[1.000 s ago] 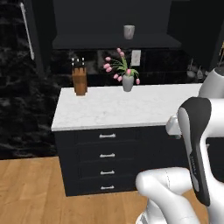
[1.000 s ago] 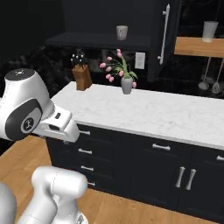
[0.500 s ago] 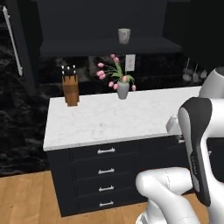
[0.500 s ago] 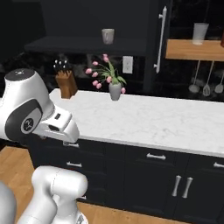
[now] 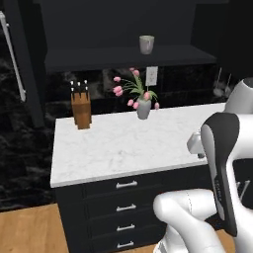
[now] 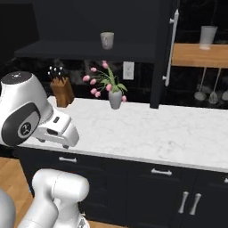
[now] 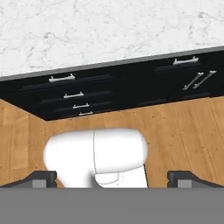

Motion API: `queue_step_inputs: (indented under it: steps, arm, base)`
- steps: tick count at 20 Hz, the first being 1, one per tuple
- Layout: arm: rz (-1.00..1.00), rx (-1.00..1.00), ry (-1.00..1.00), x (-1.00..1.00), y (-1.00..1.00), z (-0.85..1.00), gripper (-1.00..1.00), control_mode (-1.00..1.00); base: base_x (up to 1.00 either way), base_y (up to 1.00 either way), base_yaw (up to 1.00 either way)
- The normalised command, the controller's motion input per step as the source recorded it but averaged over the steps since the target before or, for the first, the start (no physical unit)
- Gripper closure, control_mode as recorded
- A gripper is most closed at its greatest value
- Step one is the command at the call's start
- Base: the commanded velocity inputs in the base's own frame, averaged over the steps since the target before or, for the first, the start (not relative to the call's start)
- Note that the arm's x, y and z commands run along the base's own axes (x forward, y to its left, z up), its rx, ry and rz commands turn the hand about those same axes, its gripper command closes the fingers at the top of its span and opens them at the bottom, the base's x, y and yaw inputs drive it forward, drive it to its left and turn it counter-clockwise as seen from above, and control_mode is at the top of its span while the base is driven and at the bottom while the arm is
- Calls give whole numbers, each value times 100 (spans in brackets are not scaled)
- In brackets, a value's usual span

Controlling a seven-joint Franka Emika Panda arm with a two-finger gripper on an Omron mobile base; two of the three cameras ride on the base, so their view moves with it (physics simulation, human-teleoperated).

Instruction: Gather all objects into one cabinet and sort the glasses and bowls to opposite sides.

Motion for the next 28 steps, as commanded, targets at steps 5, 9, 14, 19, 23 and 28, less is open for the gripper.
queue_step_inputs:
  steps: [5,9,14,19,23,28]
  arm:
    - [0,0,0,0,0,0,-100,100]
    - [0,0,0,0,0,0,-100,100]
    - [0,0,0,0,0,0,-100,100]
    - [0,0,0,0,0,0,-100,100]
    - [0,0,0,0,0,0,-100,100]
    - [0,0,0,0,0,0,-100,100]
  base:
    - [79,11,0]
    - [23,1,0]
    - [34,0,0]
    - [36,0,0]
    - [22,0,0]
    - [4,0,0]
